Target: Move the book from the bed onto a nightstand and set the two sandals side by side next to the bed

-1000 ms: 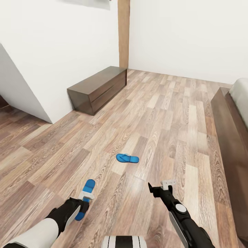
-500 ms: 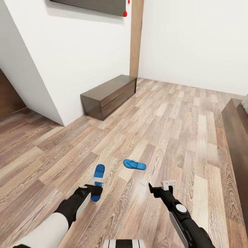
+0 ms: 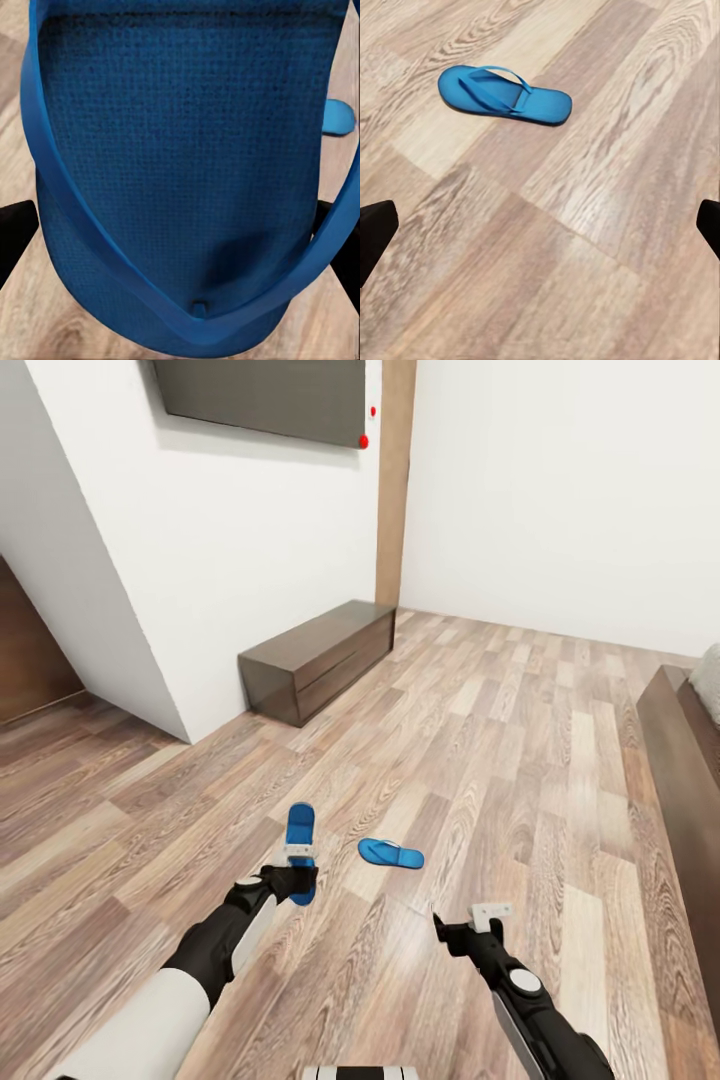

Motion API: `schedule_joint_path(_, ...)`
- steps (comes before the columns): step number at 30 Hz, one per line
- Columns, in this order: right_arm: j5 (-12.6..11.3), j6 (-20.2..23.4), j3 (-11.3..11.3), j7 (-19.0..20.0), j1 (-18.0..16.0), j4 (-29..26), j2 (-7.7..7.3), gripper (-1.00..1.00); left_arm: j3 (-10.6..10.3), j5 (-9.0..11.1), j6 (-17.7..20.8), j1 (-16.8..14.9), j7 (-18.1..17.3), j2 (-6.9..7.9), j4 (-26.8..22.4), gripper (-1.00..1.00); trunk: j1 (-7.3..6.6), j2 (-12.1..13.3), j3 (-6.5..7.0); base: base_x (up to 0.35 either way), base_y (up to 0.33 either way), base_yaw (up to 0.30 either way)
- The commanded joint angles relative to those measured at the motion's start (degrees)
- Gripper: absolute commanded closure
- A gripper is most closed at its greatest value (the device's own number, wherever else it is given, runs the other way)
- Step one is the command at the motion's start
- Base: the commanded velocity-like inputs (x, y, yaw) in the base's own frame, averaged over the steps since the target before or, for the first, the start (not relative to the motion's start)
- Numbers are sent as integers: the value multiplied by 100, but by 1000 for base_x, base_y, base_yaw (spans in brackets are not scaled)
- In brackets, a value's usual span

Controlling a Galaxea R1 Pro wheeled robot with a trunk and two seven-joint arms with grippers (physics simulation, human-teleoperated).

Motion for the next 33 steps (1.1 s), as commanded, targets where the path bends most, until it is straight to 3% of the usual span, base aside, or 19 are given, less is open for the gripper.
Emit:
schedule_joint_path(1,-53,-1,8,4,-4,125,-5,-100,-14,53,14,-2,36,-1,-2,100,-4,0,18,0,0,0)
schedule_joint_path(4,-46,-532,-3,-17,-10,788,-4,-100,-14,59,-35,-2,49,-7,201,100,-11,4,85,0,0,0)
schedule_joint_path(6,-79,-1241,-9,-53,-3,1153,3,-100,-17,58,-45,-1,62,-10,267,100,-17,6,129,0,0,0)
schedule_joint_path(19,-65,-1360,-35,-62,-2,1214,-5,-100,-10,61,-44,-4,60,-7,314,100,-50,24,417,228,81,0)
schedule_joint_path(33,-31,-1359,-33,-40,-2,1225,-5,-100,3,74,-29,-4,27,-7,327,100,-50,24,417,265,197,-63)
